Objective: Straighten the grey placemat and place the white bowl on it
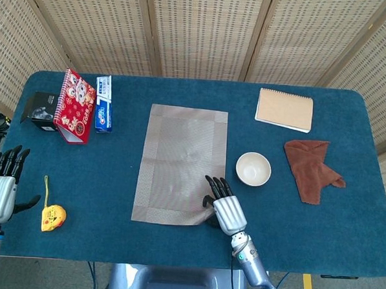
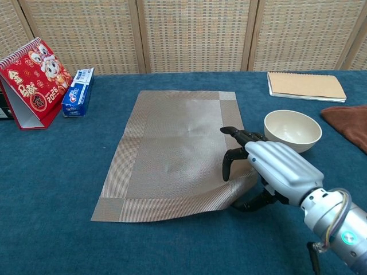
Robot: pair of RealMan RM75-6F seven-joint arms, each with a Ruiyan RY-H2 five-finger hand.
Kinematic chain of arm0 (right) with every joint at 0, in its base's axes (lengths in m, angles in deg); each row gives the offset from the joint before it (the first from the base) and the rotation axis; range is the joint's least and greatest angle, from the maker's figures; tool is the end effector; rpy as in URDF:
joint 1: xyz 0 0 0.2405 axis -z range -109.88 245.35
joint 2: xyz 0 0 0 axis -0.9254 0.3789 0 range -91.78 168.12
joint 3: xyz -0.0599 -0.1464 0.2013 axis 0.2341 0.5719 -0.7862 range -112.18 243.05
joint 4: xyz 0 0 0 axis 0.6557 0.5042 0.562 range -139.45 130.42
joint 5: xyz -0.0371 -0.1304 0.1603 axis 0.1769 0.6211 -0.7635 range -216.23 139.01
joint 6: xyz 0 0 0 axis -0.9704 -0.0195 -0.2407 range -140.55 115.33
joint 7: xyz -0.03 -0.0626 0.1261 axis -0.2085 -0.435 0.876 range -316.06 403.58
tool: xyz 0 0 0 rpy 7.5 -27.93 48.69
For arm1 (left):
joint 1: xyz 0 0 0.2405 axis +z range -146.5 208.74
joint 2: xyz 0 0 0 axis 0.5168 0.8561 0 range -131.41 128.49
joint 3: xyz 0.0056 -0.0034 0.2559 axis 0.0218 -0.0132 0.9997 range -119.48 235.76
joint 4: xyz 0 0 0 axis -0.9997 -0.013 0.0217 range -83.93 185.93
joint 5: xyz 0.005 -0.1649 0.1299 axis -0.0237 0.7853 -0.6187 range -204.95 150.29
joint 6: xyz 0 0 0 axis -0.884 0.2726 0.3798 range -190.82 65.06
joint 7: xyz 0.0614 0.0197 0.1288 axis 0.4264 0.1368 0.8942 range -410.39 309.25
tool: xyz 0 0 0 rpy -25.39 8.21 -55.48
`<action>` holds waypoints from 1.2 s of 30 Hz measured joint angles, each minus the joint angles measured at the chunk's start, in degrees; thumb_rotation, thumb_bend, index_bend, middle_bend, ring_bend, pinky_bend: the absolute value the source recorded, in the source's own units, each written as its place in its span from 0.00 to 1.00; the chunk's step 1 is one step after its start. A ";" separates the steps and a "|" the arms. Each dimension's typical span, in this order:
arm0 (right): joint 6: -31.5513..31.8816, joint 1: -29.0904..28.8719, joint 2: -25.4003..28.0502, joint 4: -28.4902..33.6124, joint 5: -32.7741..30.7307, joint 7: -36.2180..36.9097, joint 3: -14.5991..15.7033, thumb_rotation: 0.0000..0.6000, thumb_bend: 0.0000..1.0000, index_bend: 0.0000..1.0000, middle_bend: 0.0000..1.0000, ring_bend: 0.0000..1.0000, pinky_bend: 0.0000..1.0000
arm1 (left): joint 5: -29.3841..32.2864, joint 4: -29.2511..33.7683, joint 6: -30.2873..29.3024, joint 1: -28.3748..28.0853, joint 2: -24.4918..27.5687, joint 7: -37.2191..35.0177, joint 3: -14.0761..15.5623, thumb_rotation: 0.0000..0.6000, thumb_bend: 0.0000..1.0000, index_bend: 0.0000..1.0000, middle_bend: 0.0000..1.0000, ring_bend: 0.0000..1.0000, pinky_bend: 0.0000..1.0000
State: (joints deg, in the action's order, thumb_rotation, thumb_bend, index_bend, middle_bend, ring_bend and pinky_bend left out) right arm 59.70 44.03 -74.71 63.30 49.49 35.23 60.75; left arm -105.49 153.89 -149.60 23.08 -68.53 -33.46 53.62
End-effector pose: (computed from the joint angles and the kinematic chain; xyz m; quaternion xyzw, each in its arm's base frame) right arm -0.1590 -0.2398 -0.1017 0.6722 -0.4050 0.4839 0.3873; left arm -0.2733 0.1978 0.1414 -0.5767 -0.3768 -0.3704 0.6231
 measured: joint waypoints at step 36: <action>6.88 5.13 13.31 13.31 -0.04 -3.49 1.48 1.00 0.48 0.62 0.01 0.00 0.00 | 0.24 -0.79 1.22 0.01 -1.15 1.42 -0.53 1.00 0.15 0.00 0.00 0.00 0.00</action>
State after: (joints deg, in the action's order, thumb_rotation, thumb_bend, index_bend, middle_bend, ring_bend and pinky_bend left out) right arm 66.58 49.16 -61.41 76.61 49.45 31.74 62.23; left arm -105.25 153.10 -148.38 23.09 -69.68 -32.03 53.08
